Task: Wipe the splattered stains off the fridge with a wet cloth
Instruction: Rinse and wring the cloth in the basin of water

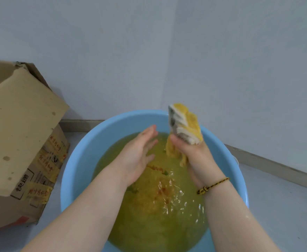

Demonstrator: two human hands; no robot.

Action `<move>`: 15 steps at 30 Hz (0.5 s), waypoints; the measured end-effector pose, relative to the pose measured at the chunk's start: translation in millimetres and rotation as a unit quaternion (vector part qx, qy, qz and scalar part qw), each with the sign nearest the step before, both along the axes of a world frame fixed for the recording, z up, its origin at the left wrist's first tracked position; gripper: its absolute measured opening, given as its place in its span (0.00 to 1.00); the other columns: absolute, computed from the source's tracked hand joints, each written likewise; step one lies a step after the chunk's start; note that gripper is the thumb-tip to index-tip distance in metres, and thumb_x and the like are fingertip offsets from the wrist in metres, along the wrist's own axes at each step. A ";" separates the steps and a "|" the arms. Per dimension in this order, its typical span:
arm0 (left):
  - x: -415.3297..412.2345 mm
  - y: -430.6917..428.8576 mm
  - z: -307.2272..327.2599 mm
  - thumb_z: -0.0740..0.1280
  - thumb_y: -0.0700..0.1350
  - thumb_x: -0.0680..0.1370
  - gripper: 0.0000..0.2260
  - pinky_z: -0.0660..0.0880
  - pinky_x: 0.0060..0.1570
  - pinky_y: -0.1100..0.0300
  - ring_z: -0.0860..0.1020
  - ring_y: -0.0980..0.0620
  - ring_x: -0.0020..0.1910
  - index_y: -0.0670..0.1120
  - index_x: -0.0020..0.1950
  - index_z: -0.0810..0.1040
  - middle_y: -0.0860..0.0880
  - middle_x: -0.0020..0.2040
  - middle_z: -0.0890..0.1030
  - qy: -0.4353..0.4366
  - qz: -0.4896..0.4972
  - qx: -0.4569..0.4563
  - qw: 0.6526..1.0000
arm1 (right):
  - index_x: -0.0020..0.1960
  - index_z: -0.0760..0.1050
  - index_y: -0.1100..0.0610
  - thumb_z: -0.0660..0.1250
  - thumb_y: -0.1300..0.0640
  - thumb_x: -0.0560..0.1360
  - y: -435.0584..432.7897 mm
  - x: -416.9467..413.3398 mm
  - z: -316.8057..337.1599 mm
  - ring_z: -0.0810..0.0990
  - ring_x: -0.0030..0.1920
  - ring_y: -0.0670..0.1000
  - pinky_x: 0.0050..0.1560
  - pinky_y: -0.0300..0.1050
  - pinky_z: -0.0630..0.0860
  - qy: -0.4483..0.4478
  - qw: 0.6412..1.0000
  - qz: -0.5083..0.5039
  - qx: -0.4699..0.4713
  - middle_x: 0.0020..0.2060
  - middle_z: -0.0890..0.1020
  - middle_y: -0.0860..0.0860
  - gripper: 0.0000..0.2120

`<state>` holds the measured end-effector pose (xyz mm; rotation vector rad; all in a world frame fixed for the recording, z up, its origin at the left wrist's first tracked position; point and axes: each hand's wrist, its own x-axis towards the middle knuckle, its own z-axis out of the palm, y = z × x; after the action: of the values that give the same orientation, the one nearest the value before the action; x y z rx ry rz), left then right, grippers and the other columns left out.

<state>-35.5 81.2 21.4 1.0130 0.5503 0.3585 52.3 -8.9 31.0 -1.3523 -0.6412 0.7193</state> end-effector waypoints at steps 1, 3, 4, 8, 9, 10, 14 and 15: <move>-1.4 -3.5 -0.3 0.58 0.53 0.74 0.21 0.61 0.65 0.48 0.71 0.53 0.64 0.51 0.66 0.69 0.53 0.63 0.74 -0.002 -0.042 -0.005 0.999 | 0.49 0.74 0.55 0.70 0.51 0.61 -2.1 2.0 4.6 0.79 0.38 0.42 0.34 0.30 0.73 0.006 1.000 0.014 0.005 0.37 0.80 0.45 0.19; -1.3 -11.6 4.3 0.59 0.53 0.70 0.17 0.69 0.58 0.49 0.79 0.54 0.50 0.51 0.57 0.76 0.53 0.49 0.82 -0.038 -0.101 -0.043 0.993 | 0.48 0.75 0.49 0.72 0.44 0.61 -6.6 3.4 12.9 0.80 0.43 0.39 0.43 0.34 0.76 0.015 0.999 0.043 -0.002 0.38 0.83 0.41 0.18; -0.6 -15.0 7.7 0.59 0.52 0.69 0.16 0.73 0.54 0.51 0.80 0.55 0.44 0.50 0.54 0.77 0.52 0.45 0.83 -0.060 -0.110 -0.065 0.990 | 0.49 0.75 0.49 0.71 0.43 0.63 -7.6 3.9 14.6 0.80 0.45 0.40 0.47 0.37 0.76 0.019 0.998 0.054 -0.012 0.40 0.83 0.42 0.17; 9.3 -22.6 20.0 0.61 0.46 0.74 0.09 0.79 0.41 0.60 0.81 0.55 0.38 0.45 0.50 0.78 0.51 0.39 0.83 -0.079 -0.058 -0.019 0.995 | 0.50 0.75 0.51 0.69 0.45 0.69 -14.2 6.1 15.4 0.79 0.50 0.46 0.52 0.39 0.76 0.000 0.996 0.078 -0.047 0.45 0.82 0.46 0.14; 12.0 -21.3 21.4 0.61 0.42 0.76 0.07 0.79 0.43 0.61 0.81 0.54 0.40 0.45 0.50 0.78 0.50 0.40 0.83 -0.066 -0.012 0.000 0.998 | 0.51 0.74 0.49 0.71 0.48 0.68 -17.4 7.1 13.5 0.79 0.50 0.44 0.51 0.37 0.77 -0.008 0.997 0.071 -0.041 0.45 0.82 0.43 0.13; 13.6 -18.0 20.4 0.62 0.40 0.76 0.06 0.78 0.46 0.60 0.81 0.53 0.43 0.46 0.49 0.78 0.49 0.42 0.83 -0.049 0.036 0.026 0.998 | 0.52 0.73 0.49 0.72 0.53 0.68 -22.2 8.7 11.0 0.79 0.49 0.42 0.50 0.35 0.77 -0.006 0.998 0.053 -0.033 0.44 0.82 0.40 0.15; 12.9 -6.2 20.9 0.70 0.39 0.72 0.10 0.74 0.51 0.63 0.79 0.55 0.46 0.55 0.45 0.78 0.54 0.45 0.81 0.014 0.109 0.188 0.976 | 0.56 0.73 0.53 0.81 0.48 0.52 -54.2 26.6 3.4 0.81 0.47 0.46 0.48 0.41 0.79 0.090 0.996 0.028 0.006 0.45 0.84 0.45 0.35; 12.1 -5.1 22.2 0.70 0.39 0.71 0.12 0.73 0.47 0.69 0.77 0.58 0.44 0.57 0.44 0.77 0.56 0.44 0.80 0.017 0.109 0.226 0.968 | 0.58 0.72 0.53 0.81 0.43 0.47 -62.7 31.7 3.1 0.81 0.49 0.47 0.47 0.41 0.79 0.110 0.993 0.047 0.008 0.49 0.83 0.47 0.42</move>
<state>-23.4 76.0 43.6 1.4038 0.6289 0.6854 84.0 -71.5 34.1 -1.2124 -0.5361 0.9229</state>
